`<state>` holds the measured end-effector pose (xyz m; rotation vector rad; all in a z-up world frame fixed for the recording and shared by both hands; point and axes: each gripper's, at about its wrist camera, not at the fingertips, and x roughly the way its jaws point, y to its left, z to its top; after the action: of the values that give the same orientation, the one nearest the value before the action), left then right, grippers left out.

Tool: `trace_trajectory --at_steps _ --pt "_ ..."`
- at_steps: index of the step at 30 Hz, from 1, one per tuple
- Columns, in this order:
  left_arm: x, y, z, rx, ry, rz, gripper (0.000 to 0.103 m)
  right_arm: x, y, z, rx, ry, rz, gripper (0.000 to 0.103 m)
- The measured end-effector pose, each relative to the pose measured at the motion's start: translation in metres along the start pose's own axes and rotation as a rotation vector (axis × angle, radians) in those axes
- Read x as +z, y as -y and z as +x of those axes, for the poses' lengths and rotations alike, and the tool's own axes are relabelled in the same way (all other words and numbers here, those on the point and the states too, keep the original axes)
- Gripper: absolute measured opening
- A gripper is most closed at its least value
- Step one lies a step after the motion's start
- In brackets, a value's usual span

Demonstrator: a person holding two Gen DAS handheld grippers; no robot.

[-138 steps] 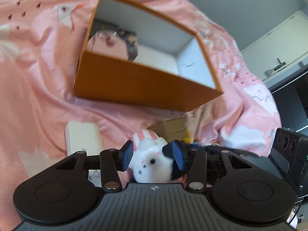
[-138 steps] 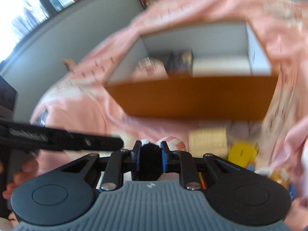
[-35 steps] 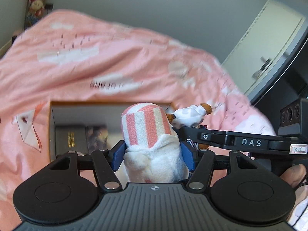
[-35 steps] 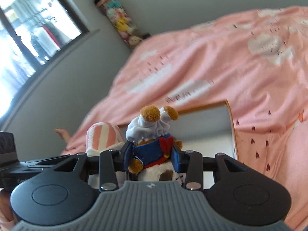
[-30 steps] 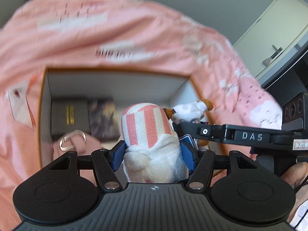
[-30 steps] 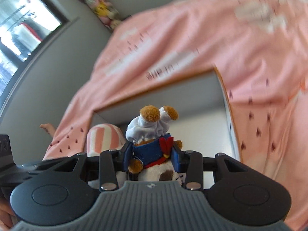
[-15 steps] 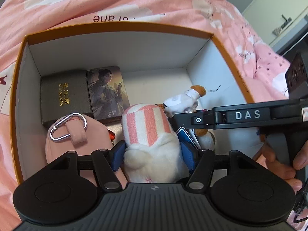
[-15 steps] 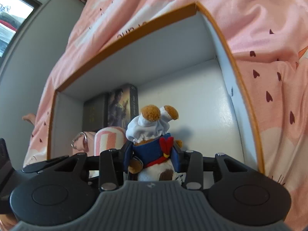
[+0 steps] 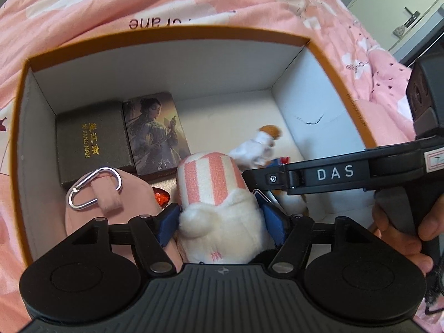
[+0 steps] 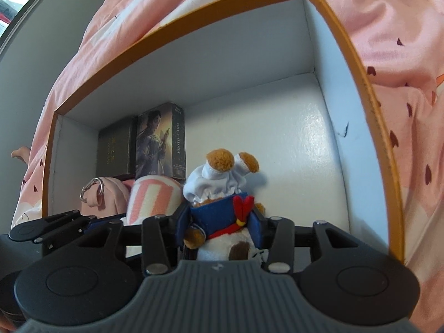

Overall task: Organize objects
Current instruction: 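Lower both plushes into the orange box and open both grippers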

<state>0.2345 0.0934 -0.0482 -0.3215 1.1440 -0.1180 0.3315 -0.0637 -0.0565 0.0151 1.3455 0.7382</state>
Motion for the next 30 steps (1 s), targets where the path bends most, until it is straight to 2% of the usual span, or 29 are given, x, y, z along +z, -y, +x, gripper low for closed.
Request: trace_trajectory --at_steps 6,9,11,16,17,21,30 --pt "-0.009 -0.006 -0.034 -0.069 0.08 -0.045 0.076 -0.003 0.002 -0.017 0.055 0.027 -0.036 0.058" --pt "-0.012 -0.006 -0.04 -0.057 0.086 -0.051 0.064 -0.007 0.002 -0.026 0.081 0.035 -0.061 0.056" --pt "-0.008 -0.001 -0.035 -0.058 0.078 -0.052 0.056 -0.009 0.002 -0.031 0.087 0.043 -0.072 0.053" --pt "-0.01 0.001 -0.021 -0.056 0.047 -0.071 0.049 -0.01 0.009 -0.035 0.122 0.032 -0.039 0.04" --pt "-0.01 0.002 -0.018 -0.048 0.039 -0.074 0.045 -0.01 0.011 -0.034 0.129 0.031 -0.028 0.038" --pt "-0.014 0.002 -0.01 -0.022 0.035 -0.068 0.044 -0.01 0.012 -0.028 0.126 0.019 0.001 0.03" --pt "-0.017 0.0 -0.012 -0.014 0.057 -0.089 0.049 -0.01 0.003 -0.019 0.102 0.029 -0.018 0.03"
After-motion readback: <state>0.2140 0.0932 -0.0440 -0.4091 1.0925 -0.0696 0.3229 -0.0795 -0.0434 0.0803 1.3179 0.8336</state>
